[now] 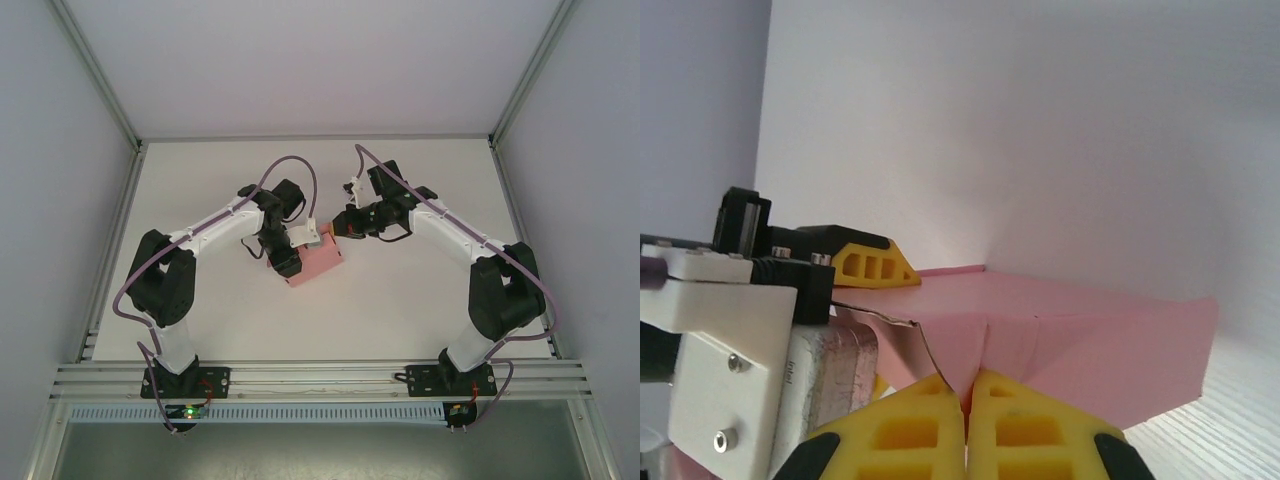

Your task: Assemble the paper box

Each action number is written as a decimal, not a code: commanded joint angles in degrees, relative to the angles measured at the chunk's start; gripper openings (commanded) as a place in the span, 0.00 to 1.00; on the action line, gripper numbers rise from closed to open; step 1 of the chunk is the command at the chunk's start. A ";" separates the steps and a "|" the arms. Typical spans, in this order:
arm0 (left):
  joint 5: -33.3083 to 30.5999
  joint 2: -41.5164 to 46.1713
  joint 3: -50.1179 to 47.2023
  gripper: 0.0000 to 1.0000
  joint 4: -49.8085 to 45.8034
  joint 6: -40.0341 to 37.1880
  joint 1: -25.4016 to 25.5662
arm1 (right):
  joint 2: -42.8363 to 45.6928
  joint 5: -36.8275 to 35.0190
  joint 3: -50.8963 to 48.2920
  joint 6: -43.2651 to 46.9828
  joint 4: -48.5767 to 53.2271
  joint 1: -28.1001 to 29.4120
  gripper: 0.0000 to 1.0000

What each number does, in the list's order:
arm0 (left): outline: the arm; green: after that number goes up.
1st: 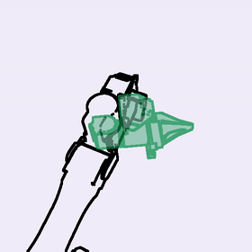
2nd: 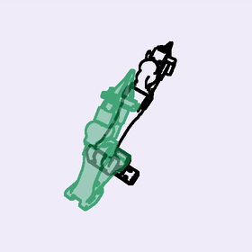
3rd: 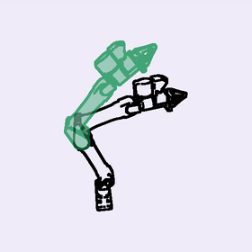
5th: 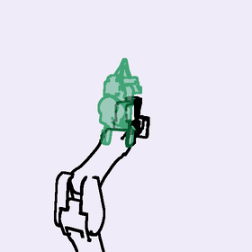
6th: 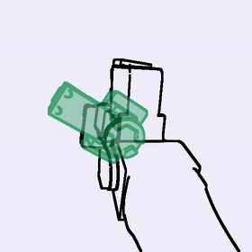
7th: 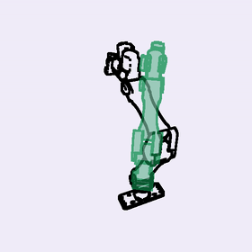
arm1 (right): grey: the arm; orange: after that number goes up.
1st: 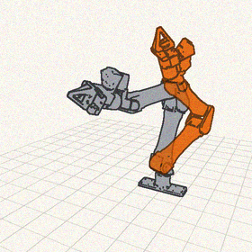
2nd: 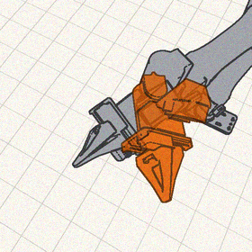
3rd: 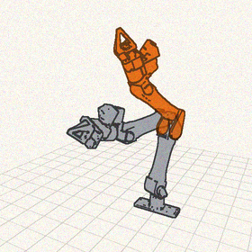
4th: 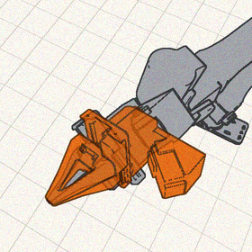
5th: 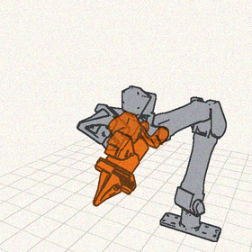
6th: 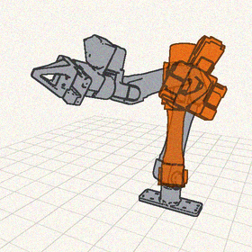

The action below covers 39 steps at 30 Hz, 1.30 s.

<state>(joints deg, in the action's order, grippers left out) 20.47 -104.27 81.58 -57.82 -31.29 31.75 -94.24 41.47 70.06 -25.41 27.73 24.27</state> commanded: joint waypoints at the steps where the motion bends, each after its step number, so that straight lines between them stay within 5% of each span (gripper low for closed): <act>1: 1.90 -0.23 1.91 0.36 2.94 0.11 0.90 | 2.21 13.85 -1.26 -7.21 -8.69 3.35 0.00; 8: 1.63 -0.82 2.78 0.36 2.54 -0.13 1.22 | 2.88 16.52 -2.61 -12.67 -10.43 2.80 0.00; 16: 0.92 -1.68 2.76 0.32 1.49 -1.80 1.82 | 2.35 21.08 -7.38 -32.65 -29.68 -1.71 0.00; 25: 2.11 0.49 0.08 0.33 1.77 -5.39 1.83 | 1.66 24.64 -9.00 -36.99 -31.56 -3.05 0.00; 27: 2.35 0.37 0.33 0.33 1.39 -5.88 1.82 | 2.43 23.47 -8.99 -31.75 -27.44 -3.51 0.00; 32: 1.09 -0.82 2.39 0.32 1.28 -4.93 1.81 | 1.59 8.64 -1.16 7.74 10.89 -2.30 0.00; 39: 0.52 -3.44 6.21 0.32 0.90 -2.36 1.76 | 2.05 -3.79 -7.57 17.60 9.80 1.39 0.00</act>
<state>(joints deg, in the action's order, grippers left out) 19.20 -106.41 84.55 -60.71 -34.48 33.39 -92.16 42.46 65.58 -17.41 30.94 22.31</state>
